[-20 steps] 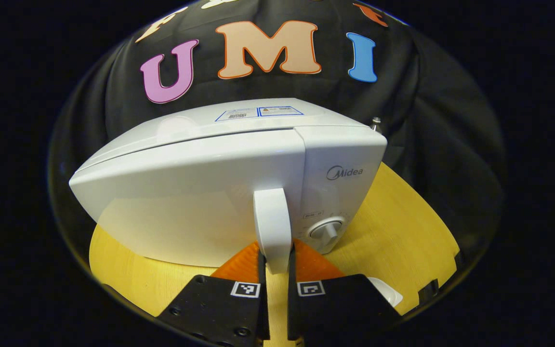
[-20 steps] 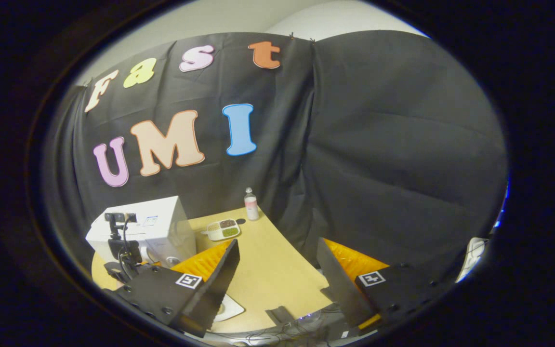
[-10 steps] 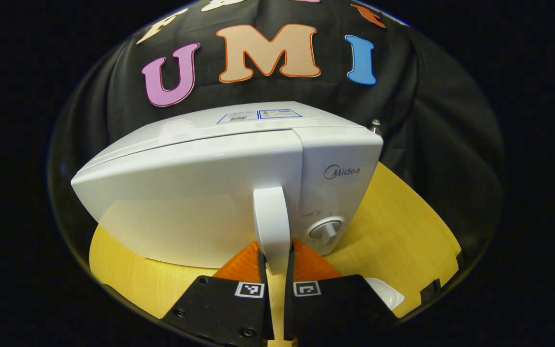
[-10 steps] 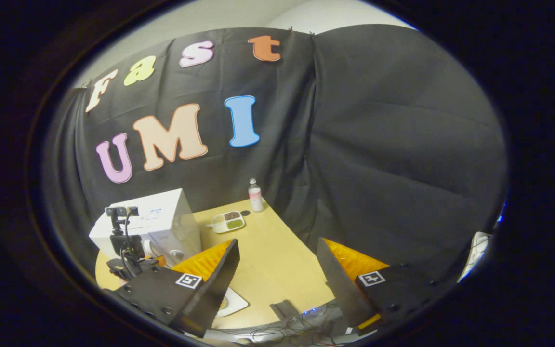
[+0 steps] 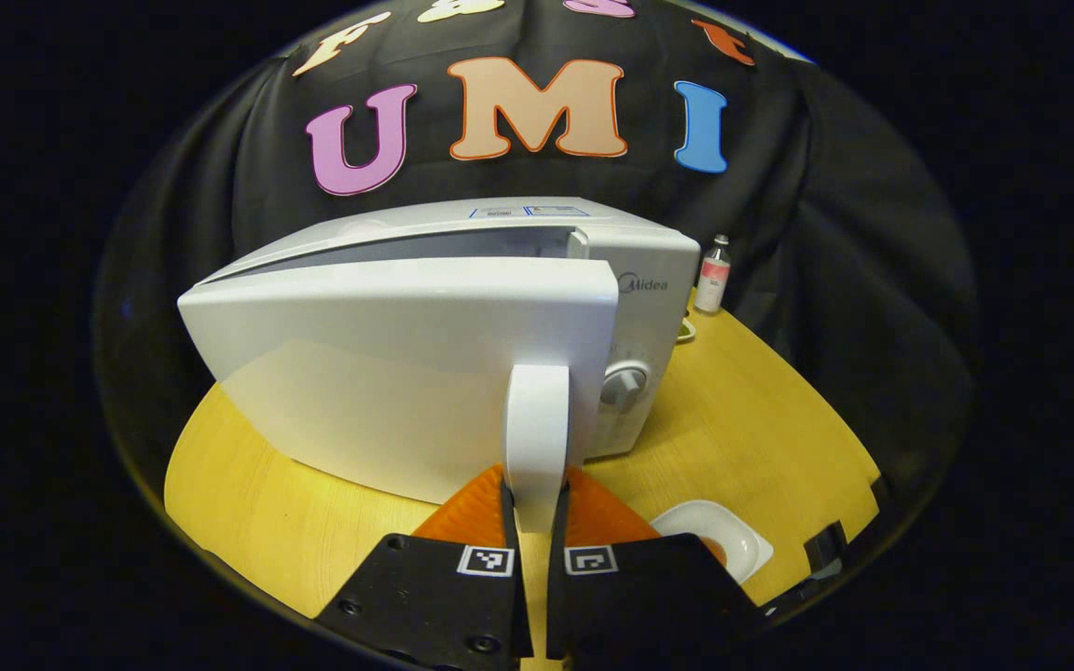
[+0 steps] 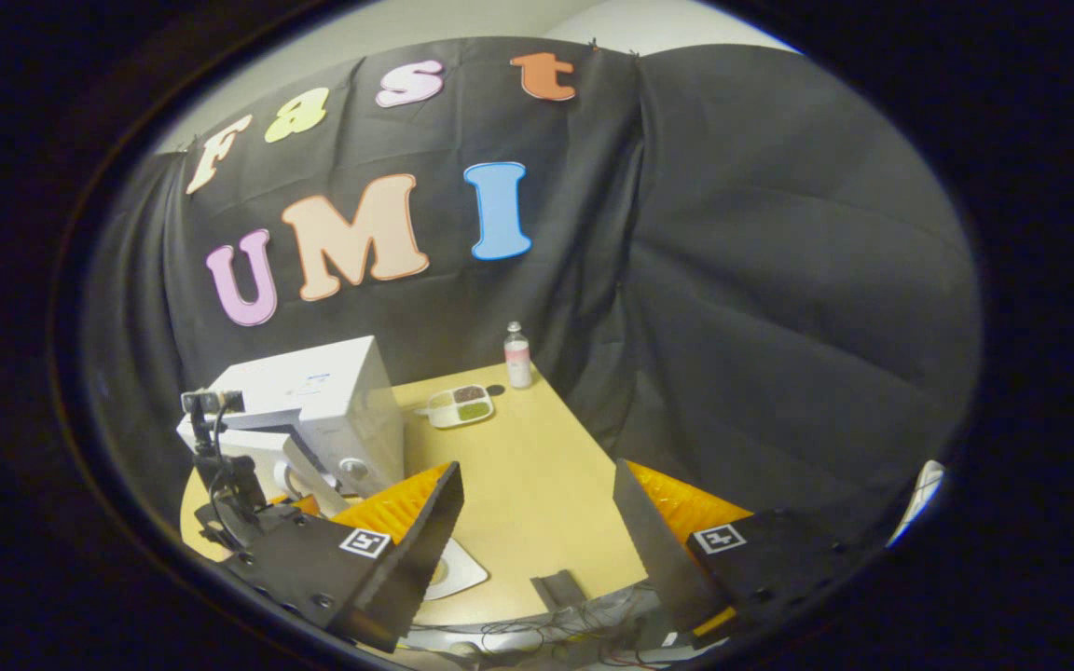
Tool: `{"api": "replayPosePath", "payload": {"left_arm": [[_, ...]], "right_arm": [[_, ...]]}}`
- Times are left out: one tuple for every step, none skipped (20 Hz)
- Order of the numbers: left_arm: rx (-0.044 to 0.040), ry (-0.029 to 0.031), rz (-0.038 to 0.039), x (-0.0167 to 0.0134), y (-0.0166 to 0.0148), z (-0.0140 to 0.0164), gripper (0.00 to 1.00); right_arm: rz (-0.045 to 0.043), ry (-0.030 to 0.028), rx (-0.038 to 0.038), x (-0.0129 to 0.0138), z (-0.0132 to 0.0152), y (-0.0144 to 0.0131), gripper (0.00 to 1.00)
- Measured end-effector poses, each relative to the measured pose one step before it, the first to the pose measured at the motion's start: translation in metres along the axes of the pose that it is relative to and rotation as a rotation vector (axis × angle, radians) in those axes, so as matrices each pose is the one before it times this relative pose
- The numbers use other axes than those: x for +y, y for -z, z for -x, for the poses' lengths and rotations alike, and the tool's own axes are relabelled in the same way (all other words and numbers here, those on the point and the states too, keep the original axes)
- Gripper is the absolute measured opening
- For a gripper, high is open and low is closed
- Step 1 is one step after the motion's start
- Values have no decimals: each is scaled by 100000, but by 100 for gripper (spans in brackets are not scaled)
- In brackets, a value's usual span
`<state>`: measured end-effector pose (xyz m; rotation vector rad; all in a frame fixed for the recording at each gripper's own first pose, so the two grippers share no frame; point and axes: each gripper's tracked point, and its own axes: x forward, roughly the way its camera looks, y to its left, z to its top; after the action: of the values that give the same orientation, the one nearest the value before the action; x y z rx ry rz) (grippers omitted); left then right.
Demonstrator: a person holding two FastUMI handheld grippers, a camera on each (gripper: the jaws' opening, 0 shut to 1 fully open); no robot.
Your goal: Open the microwave oven with the left hand, put the food in, and close the microwave oven.
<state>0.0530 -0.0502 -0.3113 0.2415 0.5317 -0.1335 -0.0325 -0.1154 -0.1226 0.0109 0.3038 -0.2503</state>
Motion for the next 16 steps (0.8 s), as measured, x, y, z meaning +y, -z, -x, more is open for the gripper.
{"api": "replayPosePath", "payload": {"left_arm": [[2430, 193, -365, 298, 901, 773, 6], [171, 126, 157, 236, 442, 787, 6], [91, 73, 187, 208, 350, 841, 7], [950, -347, -459, 246, 576, 574, 7], [167, -484, -622, 294, 417, 650, 9], [548, -394, -57, 367, 426, 519, 10], [725, -569, 332, 310, 408, 521, 12], [666, -496, 195, 312, 359, 516, 13], [364, -433, 215, 383, 360, 504, 16], [257, 674, 775, -5, 250, 539, 18], [1254, -326, 517, 269, 405, 317, 23], [1856, -97, -337, 268, 523, 386, 25], [605, -267, -1159, 232, 345, 372, 31], [-494, -279, -1480, 306, 24, 538, 36], [-573, -174, -1064, 231, 51, 420, 49], [-245, -207, -774, 324, 9, 564, 57]], "right_arm": [[1611, -1402, -721, 338, -56, -194, 97], [1566, -1116, -553, 291, -82, -150, 100], [892, -1624, 266, 437, -18, 78, 100], [255, -1610, 389, 486, -27, 178, 97], [216, -1551, 665, 497, -27, 152, 97], [446, -1399, 647, 440, -165, 291, 97], [614, -1358, 579, 427, -73, 161, 97], [783, -1341, 546, 475, -13, 162, 97], [949, -1103, 328, 412, -44, 85, 100], [951, -1001, 249, 320, 9, 126, 100], [801, -938, 309, 387, -91, 50, 100], [623, -976, 322, 426, -1, 187, 97], [402, -872, 654, 378, 0, 144, 100], [181, -718, 269, 350, 32, 64, 100], [80, -966, -17, 398, 15, -15, 100], [217, -906, 115, 486, -66, 40, 97]]}}
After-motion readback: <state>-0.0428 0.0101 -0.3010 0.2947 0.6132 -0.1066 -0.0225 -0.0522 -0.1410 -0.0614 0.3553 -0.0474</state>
